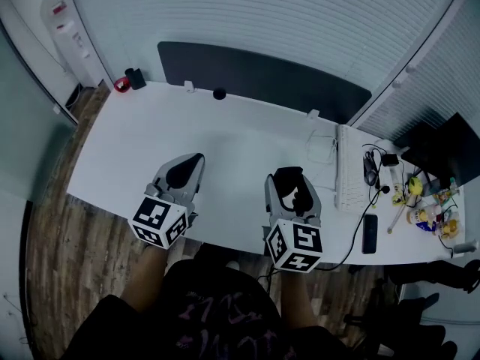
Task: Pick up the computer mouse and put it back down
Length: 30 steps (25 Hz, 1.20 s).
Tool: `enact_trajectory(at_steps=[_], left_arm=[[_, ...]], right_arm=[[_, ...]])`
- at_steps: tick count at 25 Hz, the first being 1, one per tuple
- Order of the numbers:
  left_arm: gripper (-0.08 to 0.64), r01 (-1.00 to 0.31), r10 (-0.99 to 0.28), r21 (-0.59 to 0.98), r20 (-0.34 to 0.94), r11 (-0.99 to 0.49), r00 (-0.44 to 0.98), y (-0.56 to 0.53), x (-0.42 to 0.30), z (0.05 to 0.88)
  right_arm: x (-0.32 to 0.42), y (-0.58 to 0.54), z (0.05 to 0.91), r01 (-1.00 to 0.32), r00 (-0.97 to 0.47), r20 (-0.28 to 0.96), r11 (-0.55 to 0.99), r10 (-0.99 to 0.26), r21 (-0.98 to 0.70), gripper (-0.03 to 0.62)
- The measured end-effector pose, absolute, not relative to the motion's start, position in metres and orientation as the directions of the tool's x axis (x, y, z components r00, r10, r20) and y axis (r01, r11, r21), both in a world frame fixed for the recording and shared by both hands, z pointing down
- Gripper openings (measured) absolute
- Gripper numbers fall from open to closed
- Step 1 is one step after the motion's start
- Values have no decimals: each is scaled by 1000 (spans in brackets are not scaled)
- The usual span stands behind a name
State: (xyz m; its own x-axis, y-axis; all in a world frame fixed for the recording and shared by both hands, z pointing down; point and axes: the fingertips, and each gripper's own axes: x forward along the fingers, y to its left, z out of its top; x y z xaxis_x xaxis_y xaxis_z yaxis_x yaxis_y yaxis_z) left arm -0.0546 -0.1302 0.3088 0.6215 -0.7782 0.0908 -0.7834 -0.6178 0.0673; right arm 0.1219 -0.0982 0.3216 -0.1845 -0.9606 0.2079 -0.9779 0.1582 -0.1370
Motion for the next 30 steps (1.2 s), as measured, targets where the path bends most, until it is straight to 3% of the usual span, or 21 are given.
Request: enact_trajectory(at_steps=[30], left_arm=[[-3,-808,-807,20,22,-589,590,-96,-62,276]], right_arm=[[128,-63,296,-975,-204,139,189,-969,-119,293]])
